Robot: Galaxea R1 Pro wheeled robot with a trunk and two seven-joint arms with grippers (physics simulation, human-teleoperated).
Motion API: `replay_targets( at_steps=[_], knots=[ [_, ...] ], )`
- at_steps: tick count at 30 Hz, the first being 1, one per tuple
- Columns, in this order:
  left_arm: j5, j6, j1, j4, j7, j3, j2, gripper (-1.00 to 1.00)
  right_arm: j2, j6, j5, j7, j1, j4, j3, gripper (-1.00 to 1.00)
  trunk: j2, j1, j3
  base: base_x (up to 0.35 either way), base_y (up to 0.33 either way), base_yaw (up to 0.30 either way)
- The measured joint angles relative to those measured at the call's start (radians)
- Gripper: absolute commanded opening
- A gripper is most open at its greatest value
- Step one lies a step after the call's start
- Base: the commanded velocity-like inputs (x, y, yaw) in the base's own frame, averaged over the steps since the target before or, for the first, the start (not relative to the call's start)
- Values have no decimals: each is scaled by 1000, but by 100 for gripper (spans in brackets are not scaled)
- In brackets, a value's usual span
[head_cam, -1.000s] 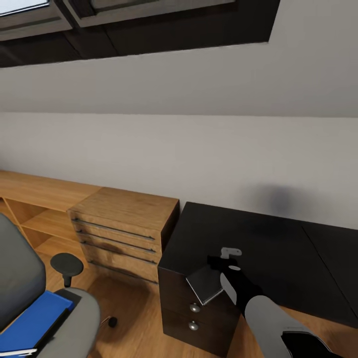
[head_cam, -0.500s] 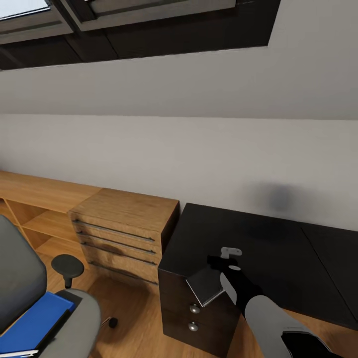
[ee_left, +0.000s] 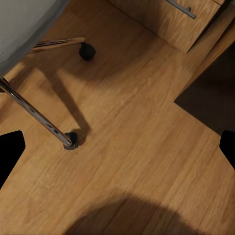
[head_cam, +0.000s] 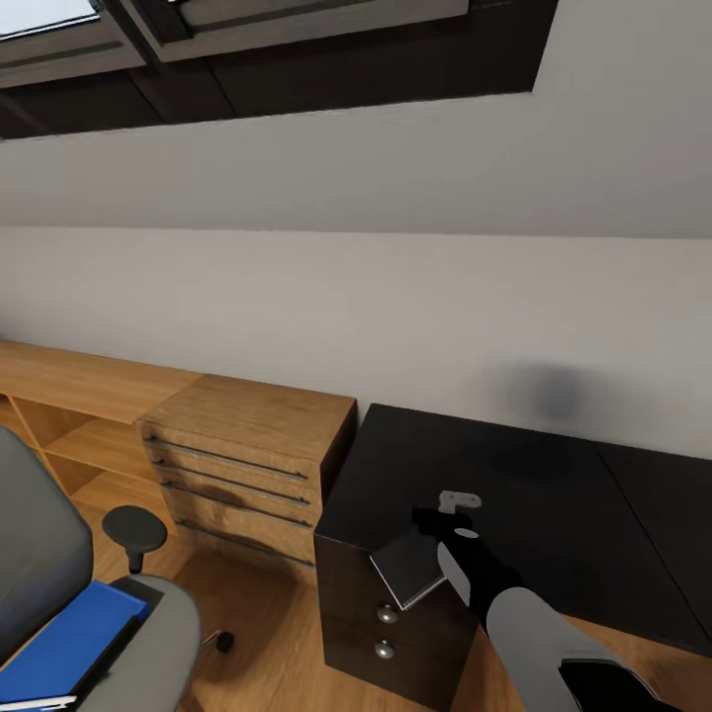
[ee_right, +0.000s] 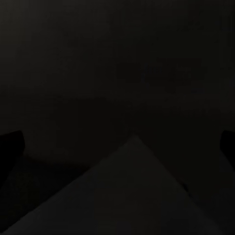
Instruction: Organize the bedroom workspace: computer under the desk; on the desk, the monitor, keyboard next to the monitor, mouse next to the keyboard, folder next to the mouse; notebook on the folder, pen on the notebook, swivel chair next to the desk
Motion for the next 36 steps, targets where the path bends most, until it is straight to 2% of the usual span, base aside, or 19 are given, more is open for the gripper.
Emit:
replay_targets(
  at_steps=[14,26,36],
  knots=[
    [0,1,0,0,0,-1,1,100,1,-1,0,-2,0,0,0,100,0,1,0,-268,18,0],
    [0,0,0,0,0,1,1,100,3,-1,-3,-3,0,0,-1,100,0,0,0,-285,196,0],
    [1,1,0,0,0,1,0,100,2,-1,-6,-4,0,-2,-4,100,0,0,1,-59,46,-48]
  ],
)
